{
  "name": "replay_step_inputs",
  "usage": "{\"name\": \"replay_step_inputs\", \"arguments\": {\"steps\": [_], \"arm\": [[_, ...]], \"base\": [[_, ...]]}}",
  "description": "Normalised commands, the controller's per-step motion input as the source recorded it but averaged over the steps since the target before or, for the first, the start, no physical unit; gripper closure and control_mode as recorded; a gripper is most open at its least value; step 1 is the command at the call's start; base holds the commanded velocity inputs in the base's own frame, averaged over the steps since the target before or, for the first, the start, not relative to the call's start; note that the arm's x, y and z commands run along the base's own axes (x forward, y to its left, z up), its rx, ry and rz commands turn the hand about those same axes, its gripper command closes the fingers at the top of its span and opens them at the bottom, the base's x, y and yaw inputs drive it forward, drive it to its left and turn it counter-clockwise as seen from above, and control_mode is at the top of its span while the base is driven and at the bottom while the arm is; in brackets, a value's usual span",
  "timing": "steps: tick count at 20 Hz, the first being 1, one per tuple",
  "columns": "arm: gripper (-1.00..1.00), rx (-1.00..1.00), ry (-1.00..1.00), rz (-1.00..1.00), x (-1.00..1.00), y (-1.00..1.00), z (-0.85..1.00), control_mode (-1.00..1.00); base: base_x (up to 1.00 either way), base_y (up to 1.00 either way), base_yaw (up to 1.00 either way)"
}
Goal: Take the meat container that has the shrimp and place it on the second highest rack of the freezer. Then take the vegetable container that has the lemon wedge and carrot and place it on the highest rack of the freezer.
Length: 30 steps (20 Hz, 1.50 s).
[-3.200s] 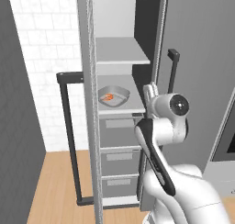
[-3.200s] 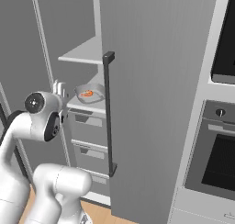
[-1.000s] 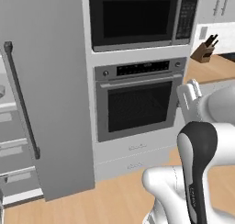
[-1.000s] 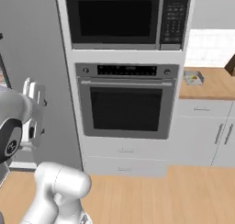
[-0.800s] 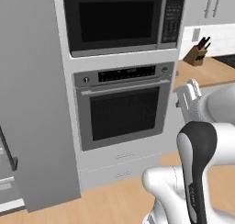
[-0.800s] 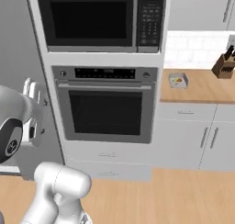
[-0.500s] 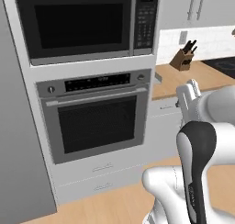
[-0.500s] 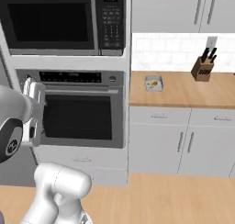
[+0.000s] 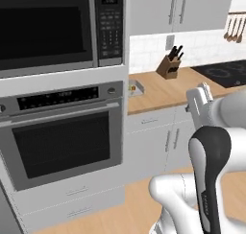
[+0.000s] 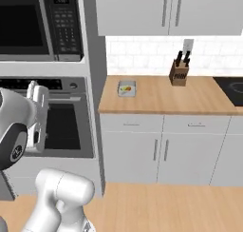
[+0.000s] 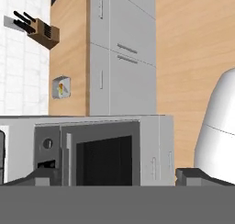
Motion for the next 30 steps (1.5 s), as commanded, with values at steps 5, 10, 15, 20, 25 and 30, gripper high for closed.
{"name": "replay_step_inputs", "arguments": {"steps": [5,10,15,20,25,30], "arm": [[-1.00,0.00,0.00,0.00,0.00,0.00,0.00,1.00],[-1.00,0.00,0.00,0.00,0.00,0.00,0.00,1.00],[-1.00,0.00,0.00,0.00,0.00,0.00,0.00,1.00],[-1.00,0.00,0.00,0.00,0.00,0.00,0.00,1.00],[-1.00,0.00,0.00,0.00,0.00,0.00,0.00,1.00],[-1.00,0.00,0.00,0.00,0.00,0.00,0.00,1.00]], "base": [[0.89,-0.48,0.05],[1.00,-0.17,0.03],[0.90,-0.37,0.01],[0.43,-0.82,0.12],[0.55,-0.37,0.12],[0.66,0.00,0.13]]}}
